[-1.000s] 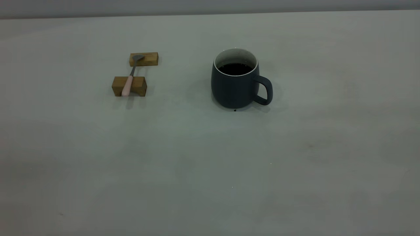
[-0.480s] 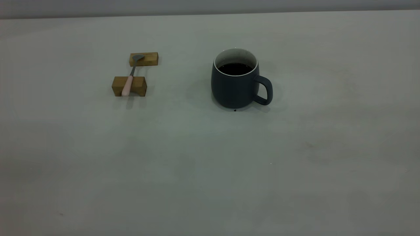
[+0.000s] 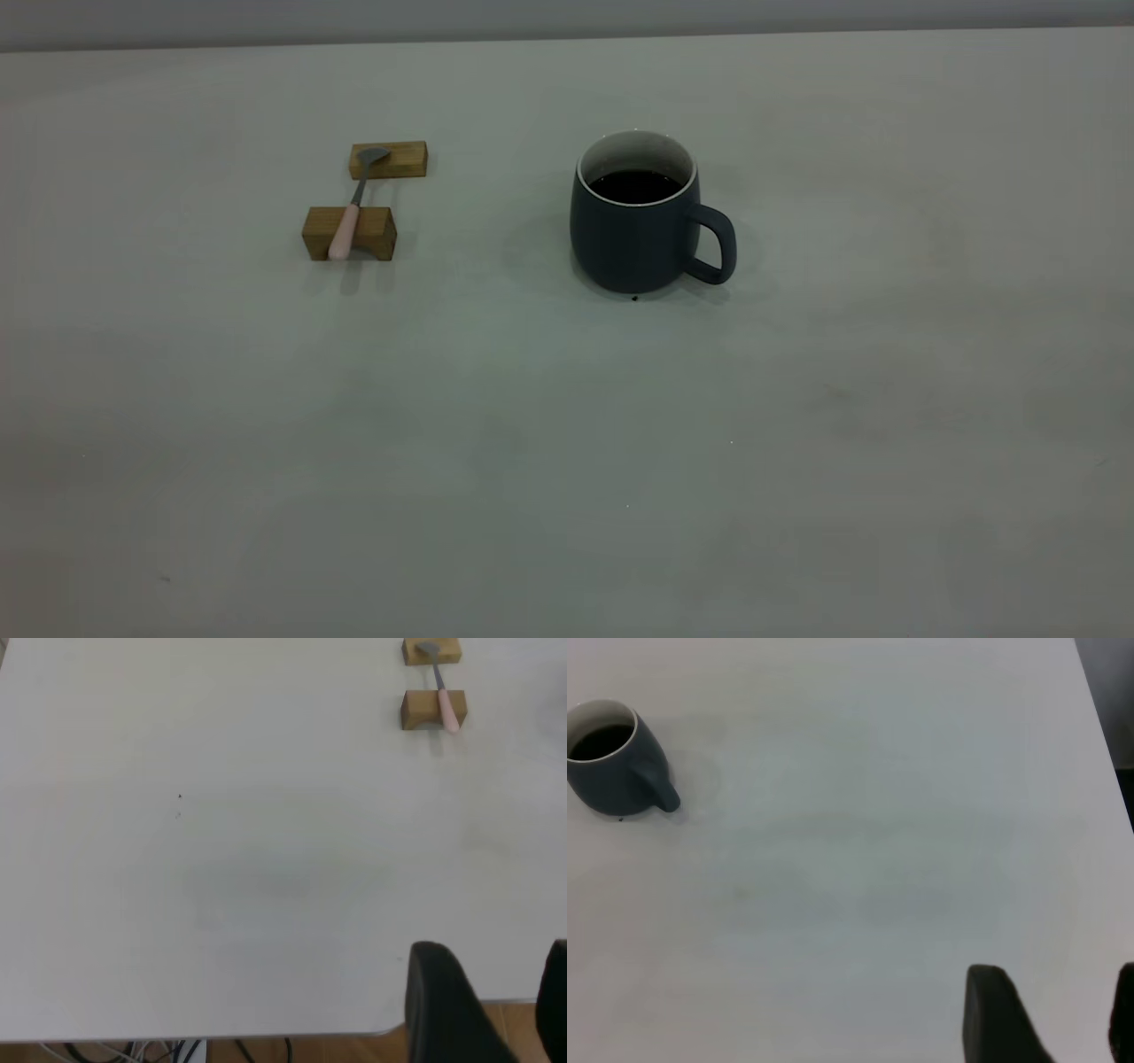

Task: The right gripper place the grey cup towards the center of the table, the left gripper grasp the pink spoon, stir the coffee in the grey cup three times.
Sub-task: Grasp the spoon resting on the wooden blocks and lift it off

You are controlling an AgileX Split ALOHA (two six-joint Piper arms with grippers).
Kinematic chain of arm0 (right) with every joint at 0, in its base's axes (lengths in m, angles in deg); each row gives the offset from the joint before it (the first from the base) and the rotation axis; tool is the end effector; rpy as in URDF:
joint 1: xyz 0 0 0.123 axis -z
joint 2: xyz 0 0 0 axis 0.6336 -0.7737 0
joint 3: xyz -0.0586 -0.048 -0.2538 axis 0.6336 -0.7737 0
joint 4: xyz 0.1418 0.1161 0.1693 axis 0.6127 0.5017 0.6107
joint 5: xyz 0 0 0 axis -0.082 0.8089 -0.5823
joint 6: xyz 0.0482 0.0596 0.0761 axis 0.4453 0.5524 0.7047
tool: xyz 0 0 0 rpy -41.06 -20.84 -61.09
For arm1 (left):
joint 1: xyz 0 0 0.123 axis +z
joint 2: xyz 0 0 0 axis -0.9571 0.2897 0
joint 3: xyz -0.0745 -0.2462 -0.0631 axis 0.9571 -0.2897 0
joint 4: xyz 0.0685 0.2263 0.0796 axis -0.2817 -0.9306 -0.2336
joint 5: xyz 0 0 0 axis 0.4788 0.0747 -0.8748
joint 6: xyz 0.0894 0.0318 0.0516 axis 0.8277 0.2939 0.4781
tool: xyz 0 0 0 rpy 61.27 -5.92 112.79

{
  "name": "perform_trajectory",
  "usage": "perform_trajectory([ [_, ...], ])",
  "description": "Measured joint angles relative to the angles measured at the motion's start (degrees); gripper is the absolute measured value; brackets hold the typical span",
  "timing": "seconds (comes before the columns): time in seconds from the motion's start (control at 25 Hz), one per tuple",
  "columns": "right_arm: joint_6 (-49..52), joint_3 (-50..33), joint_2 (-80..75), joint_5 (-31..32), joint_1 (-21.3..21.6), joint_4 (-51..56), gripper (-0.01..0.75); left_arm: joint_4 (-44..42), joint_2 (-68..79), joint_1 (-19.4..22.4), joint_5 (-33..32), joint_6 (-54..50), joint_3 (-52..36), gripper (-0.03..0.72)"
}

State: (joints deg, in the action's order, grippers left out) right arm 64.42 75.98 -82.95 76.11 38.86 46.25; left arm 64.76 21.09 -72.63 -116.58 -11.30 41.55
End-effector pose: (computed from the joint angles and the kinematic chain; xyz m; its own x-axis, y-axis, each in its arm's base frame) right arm 0.0307 -0.0017 0.2523 -0.5598 -0.0217 -0.8283 -0.0034 0.9997 -0.0239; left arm 0.0237 -0.0009 0.2586 -0.5122 0.0009 -0.8589 0.0024 1.0000 -0.0004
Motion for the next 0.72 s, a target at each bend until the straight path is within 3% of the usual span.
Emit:
perform_trajectory([
  [0.2, 0.00, 0.00, 0.00, 0.00, 0.00, 0.00, 0.292, 0.00, 0.35, 0.00, 0.13, -1.77, 0.07, 0.347],
  [0.32, 0.00, 0.00, 0.00, 0.00, 0.00, 0.00, 0.263, 0.00, 5.62, 0.00, 2.29, -5.23, 1.51, 0.409],
  [0.56, 0.00, 0.00, 0.00, 0.00, 0.00, 0.00, 0.235, 0.95, 31.35, 0.00, 14.92, -7.10, 5.24, 0.619],
  [0.72, 0.00, 0.00, 0.00, 0.00, 0.00, 0.00, 0.235, 4.33, 48.80, 0.00, 23.17, -6.66, 10.25, 0.665],
])
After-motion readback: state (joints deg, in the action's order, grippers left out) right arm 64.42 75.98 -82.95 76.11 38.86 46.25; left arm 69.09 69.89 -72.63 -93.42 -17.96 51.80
